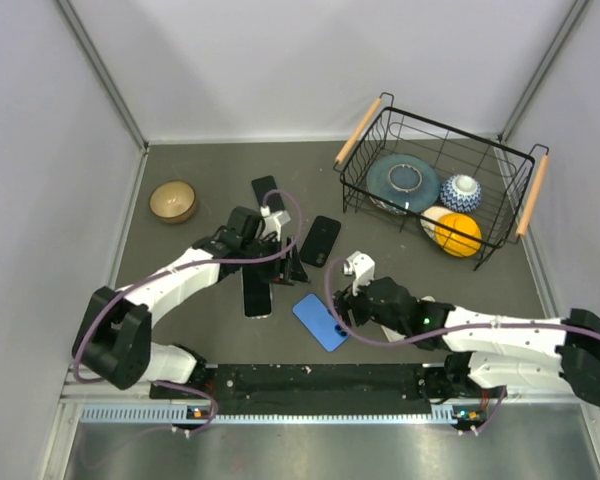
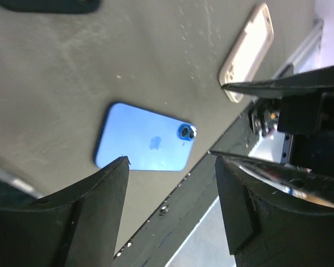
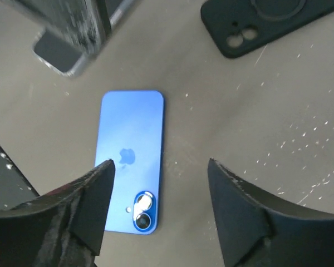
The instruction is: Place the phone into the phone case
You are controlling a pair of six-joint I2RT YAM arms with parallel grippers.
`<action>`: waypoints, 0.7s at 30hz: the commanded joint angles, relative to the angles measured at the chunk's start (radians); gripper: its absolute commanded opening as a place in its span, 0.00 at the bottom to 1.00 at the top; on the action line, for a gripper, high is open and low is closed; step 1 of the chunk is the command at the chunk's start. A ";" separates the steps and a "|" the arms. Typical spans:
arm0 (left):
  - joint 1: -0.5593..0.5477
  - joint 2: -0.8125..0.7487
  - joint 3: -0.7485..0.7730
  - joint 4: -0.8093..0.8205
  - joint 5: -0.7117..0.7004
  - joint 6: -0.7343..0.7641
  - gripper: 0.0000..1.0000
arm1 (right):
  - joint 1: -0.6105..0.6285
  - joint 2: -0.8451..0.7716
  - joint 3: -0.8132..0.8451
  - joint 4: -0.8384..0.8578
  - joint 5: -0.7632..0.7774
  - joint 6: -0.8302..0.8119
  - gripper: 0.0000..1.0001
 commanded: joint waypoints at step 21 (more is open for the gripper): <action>0.260 -0.457 -0.028 -0.200 -0.494 -0.045 0.82 | 0.168 0.542 0.376 -0.331 0.055 0.085 0.90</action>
